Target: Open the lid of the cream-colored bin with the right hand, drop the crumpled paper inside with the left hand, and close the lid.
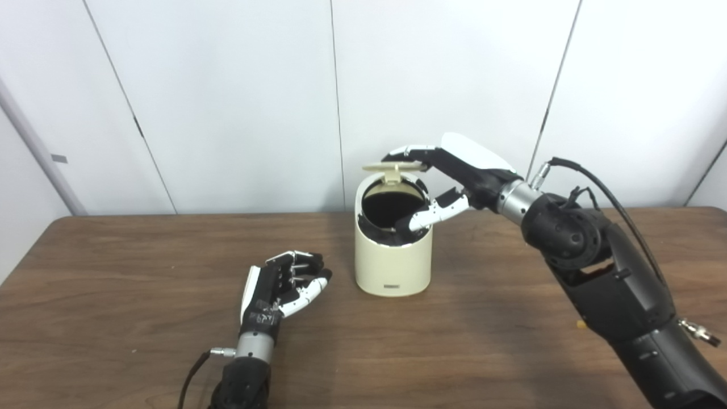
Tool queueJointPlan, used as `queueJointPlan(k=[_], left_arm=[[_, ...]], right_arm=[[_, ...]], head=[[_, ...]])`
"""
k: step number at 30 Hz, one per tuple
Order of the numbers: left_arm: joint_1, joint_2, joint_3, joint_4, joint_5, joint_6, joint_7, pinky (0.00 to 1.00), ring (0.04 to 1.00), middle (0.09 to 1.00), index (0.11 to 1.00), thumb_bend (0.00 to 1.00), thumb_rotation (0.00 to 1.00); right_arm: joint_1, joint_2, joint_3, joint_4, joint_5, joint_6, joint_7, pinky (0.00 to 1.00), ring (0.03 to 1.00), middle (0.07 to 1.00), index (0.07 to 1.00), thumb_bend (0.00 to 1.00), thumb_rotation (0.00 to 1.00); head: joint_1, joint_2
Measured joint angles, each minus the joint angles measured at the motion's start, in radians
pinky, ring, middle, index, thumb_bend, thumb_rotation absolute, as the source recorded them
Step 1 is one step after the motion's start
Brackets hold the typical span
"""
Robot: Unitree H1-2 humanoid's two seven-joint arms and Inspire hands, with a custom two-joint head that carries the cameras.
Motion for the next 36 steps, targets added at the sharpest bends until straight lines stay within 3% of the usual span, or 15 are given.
queueJointPlan(k=[6, 17, 30, 36], left_arm=[[-0.001, -0.003, 0.004, 0.0, -0.003, 0.0, 0.0, 0.55, 0.661, 0.704, 0.498, 0.5, 0.08], [-0.002, -0.002, 0.008, -0.002, -0.006, 0.003, -0.001, 0.54, 0.655, 0.699, 0.498, 0.5, 0.07], [-0.002, -0.003, 0.008, -0.013, -0.003, 0.009, -0.001, 0.55, 0.663, 0.704, 0.498, 0.5, 0.08], [-0.002, -0.007, 0.005, -0.017, 0.0, 0.011, -0.001, 0.54, 0.653, 0.7, 0.498, 0.5, 0.07]], right_arm=[[0.016, -0.002, -0.003, -0.039, 0.0, 0.028, 0.036, 0.86, 0.904, 0.754, 0.684, 0.7, 0.43], [0.04, -0.026, -0.018, -0.074, 0.004, 0.031, 0.057, 0.82, 0.886, 0.741, 0.669, 0.7, 0.43], [0.061, -0.028, -0.023, -0.075, 0.002, 0.02, 0.056, 0.81, 0.878, 0.731, 0.672, 0.67, 0.41], [0.073, -0.029, -0.006, -0.074, -0.031, -0.015, 0.051, 0.86, 0.886, 0.724, 0.684, 0.68, 0.43]], head=[[0.006, 0.005], [0.002, 0.018], [0.002, 0.029], [0.006, 0.037]])
